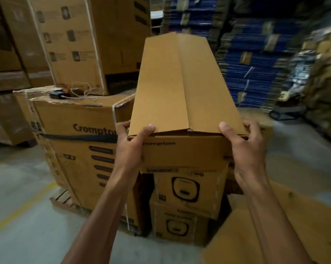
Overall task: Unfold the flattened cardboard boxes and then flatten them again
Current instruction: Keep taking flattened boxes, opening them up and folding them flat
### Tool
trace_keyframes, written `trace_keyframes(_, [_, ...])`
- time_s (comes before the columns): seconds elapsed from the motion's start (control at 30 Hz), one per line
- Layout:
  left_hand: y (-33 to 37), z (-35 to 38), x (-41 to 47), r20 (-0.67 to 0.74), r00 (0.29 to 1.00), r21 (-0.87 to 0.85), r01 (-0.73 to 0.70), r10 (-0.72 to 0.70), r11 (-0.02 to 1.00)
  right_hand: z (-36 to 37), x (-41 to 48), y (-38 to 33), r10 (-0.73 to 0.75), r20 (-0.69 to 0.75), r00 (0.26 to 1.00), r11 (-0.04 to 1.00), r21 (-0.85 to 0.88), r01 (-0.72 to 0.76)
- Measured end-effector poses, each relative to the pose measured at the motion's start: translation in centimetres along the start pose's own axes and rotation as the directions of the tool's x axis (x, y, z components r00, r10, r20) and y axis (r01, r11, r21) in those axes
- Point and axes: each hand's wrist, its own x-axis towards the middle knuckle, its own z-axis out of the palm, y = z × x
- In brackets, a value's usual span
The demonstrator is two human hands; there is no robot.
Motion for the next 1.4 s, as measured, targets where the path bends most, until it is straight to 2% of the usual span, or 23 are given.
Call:
trace_keyframes(0.2, [-4.7,2.6,6.1,0.102,0.992,0.084,0.071,-0.079,0.994,0.4,2.9,4.8,0.091,-0.114,0.989,0.99,-0.094,-0.102])
trace_keyframes(0.53, [-13.5,2.2,20.4,0.22,0.939,0.216,0.217,-0.264,0.952,9.2,8.9,13.0,0.24,-0.278,0.93,0.939,-0.178,-0.296])
trace_keyframes(0.67, [-16.2,2.4,24.8,0.262,0.911,0.235,0.26,-0.319,0.937,11.7,11.1,15.2,0.247,-0.341,0.907,0.924,-0.2,-0.327])
trace_keyframes(0.9, [-20.5,4.1,29.0,0.289,0.879,0.188,0.335,-0.378,0.923,13.4,15.2,18.2,0.265,-0.379,0.887,0.886,-0.268,-0.379])
trace_keyframes(1.17, [-21.6,7.4,33.8,0.361,0.839,0.279,0.32,-0.407,0.905,12.9,21.3,20.0,0.333,-0.333,0.882,0.851,-0.296,-0.434])
trace_keyframes(1.23, [-21.3,8.0,34.5,0.377,0.84,0.371,0.249,-0.391,0.894,12.7,22.2,20.3,0.345,-0.338,0.876,0.856,-0.269,-0.441])
trace_keyframes(1.27, [-21.1,8.3,34.7,0.37,0.868,0.43,0.158,-0.333,0.889,12.6,22.4,20.5,0.347,-0.345,0.872,0.863,-0.247,-0.441])
trace_keyframes(1.33, [-20.5,9.1,35.1,0.39,0.919,0.547,-0.175,-0.064,0.819,12.8,21.9,21.2,0.337,-0.386,0.859,0.898,-0.143,-0.416])
trace_keyframes(1.37, [-20.0,9.7,35.1,0.442,0.892,0.586,-0.366,0.093,0.723,13.1,21.1,21.9,0.323,-0.443,0.836,0.92,-0.06,-0.387])
trace_keyframes(1.4, [-19.4,10.4,35.0,0.529,0.825,0.592,-0.526,0.198,0.61,13.6,19.9,22.8,0.312,-0.52,0.795,0.937,0.033,-0.347])
